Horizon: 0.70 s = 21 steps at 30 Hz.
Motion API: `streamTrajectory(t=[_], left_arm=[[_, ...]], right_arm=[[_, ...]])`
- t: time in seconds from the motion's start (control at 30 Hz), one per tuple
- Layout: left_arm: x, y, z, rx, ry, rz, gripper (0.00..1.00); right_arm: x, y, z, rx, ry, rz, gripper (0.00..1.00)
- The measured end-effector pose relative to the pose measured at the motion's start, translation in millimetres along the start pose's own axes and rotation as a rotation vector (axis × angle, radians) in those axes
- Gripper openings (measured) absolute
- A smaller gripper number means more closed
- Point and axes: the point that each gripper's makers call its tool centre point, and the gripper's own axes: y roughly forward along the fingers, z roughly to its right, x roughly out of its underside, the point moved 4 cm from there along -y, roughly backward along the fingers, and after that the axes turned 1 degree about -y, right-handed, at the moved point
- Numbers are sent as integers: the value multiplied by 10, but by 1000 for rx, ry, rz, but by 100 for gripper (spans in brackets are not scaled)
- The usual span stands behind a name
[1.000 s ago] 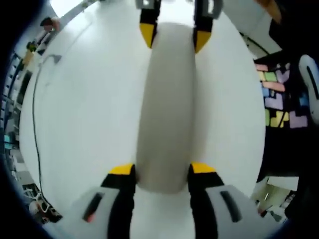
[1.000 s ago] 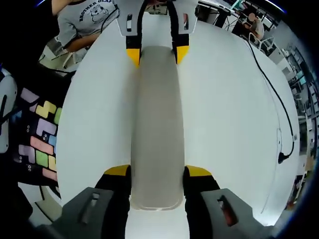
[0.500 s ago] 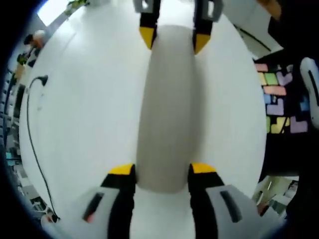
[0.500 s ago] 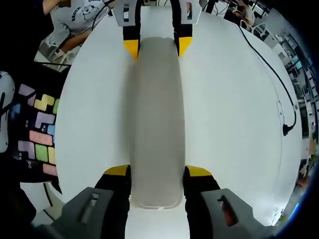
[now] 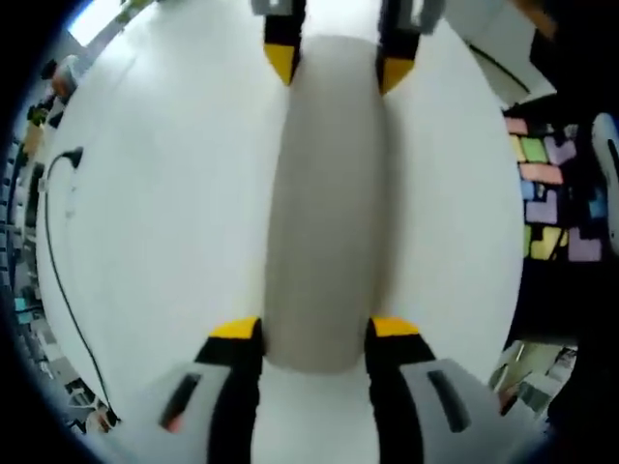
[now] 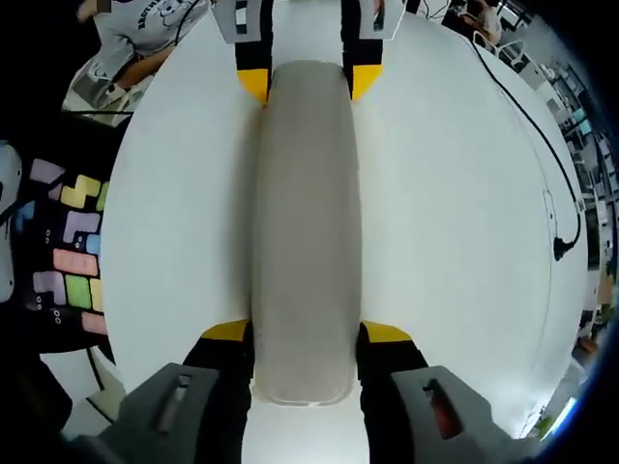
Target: Arrange the utensils inside the cutlery case until each visible utensil rests in its matching compartment.
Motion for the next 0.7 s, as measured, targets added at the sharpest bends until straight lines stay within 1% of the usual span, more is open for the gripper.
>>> streamTrajectory(t=[0.07,0.13,0.2,0.3,0.43,0.6,0.7], left_arm=[[2,2,-4,1,5,-5,44],[2,8,-3,1,8,-13,44],[2,10,-6,1,4,-13,45],[12,8,-7,1,1,-10,45],[18,12,-2,1,4,6,45],[16,15,-10,2,1,19,45],[20,12,-7,-1,-8,29,45]], right_arm=[[21,-8,4,0,0,-1,43],[38,-12,17,-3,8,22,43],[32,-8,4,1,9,29,44],[28,-6,5,1,7,27,44],[7,-2,11,0,14,-3,44],[-19,7,9,-1,10,-79,44],[-12,6,9,0,13,-99,44]])
